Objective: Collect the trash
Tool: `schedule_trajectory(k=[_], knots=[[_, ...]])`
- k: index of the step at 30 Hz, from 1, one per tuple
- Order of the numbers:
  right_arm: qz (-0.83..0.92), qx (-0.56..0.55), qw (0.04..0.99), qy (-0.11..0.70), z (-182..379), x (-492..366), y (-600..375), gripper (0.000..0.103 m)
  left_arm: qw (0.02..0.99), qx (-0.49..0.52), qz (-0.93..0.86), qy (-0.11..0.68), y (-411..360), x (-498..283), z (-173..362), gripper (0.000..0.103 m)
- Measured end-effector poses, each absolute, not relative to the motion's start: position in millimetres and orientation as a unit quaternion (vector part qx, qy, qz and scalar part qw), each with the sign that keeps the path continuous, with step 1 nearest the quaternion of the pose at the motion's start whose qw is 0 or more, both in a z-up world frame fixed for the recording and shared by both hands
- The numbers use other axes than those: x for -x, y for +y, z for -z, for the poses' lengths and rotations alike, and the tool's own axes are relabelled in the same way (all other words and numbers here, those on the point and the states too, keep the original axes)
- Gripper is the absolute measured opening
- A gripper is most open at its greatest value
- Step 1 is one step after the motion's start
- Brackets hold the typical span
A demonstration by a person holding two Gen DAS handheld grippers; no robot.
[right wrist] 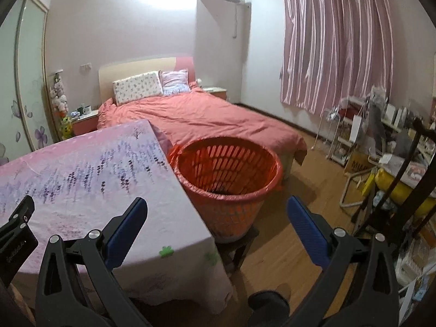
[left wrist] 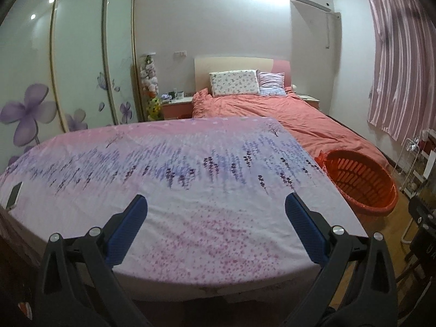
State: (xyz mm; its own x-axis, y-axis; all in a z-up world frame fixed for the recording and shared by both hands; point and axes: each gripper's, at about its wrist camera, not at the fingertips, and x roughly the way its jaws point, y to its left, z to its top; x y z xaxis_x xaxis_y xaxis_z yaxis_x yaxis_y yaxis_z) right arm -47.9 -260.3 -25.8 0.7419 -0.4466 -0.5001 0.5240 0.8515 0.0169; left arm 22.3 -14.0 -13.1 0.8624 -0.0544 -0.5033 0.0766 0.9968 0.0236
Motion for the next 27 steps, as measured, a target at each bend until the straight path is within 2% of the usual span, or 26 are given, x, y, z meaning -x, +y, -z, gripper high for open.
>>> schedule_trajectory(k=[10,27], knots=[[0.269,-0.098,0.917,0.278,33,50,-253,0.101,0.964,-0.005,0.034,0.262,-8,-14,6,0.099],[0.271,-0.098,0.922,0.259,21,59,-244,0.101,0.969,-0.020,0.014,0.245,-10,1,-6,0.099]])
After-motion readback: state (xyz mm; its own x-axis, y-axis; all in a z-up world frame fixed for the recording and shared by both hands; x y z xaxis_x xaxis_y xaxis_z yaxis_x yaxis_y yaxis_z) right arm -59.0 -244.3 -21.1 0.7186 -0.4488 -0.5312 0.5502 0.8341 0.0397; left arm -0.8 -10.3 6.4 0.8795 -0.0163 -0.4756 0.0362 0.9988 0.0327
